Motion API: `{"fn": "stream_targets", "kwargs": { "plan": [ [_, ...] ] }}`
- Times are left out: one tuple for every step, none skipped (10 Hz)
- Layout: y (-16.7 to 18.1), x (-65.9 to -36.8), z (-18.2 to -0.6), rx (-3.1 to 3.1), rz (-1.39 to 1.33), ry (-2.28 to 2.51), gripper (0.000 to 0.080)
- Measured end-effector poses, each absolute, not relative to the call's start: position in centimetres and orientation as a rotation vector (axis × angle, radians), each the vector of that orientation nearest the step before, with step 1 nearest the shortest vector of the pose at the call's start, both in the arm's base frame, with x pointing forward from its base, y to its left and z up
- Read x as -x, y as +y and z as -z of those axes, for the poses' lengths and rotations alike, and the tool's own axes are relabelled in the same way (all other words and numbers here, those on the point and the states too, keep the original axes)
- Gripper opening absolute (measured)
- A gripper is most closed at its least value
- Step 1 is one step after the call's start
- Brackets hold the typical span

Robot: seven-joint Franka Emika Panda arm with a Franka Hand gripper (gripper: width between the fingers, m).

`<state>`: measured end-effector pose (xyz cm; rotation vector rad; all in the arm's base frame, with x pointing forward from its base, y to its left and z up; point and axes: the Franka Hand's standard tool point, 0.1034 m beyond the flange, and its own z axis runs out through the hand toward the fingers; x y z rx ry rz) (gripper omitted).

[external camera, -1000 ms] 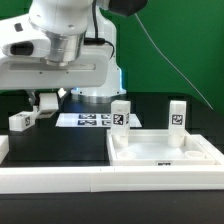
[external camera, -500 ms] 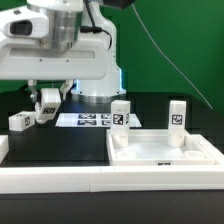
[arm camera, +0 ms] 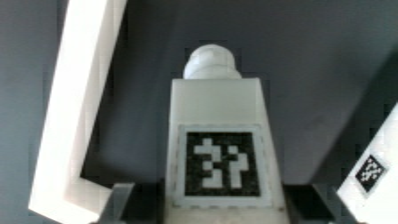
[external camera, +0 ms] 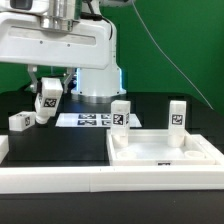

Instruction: Assemble square table

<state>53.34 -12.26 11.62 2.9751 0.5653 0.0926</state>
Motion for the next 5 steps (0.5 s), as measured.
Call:
{"fn": "stream_targets", "kwargs": {
  "plan": [
    [-11.3, -53.3, -11.6, -3.006, -0.077, 0.505, 0.029],
    [-9.3, -54.1, -12.0, -3.03, -0.068, 0.465, 0.029],
    [-7.3, -55.4, -12.4, -3.037, -0.097, 0.45, 0.029],
    [-5.6, -56.5, -12.5, -3.042, -0.115, 0.438, 0.029],
    [-4.3, -57.4, -12.0, -3.043, -0.118, 0.419, 0.029]
  ]
}}
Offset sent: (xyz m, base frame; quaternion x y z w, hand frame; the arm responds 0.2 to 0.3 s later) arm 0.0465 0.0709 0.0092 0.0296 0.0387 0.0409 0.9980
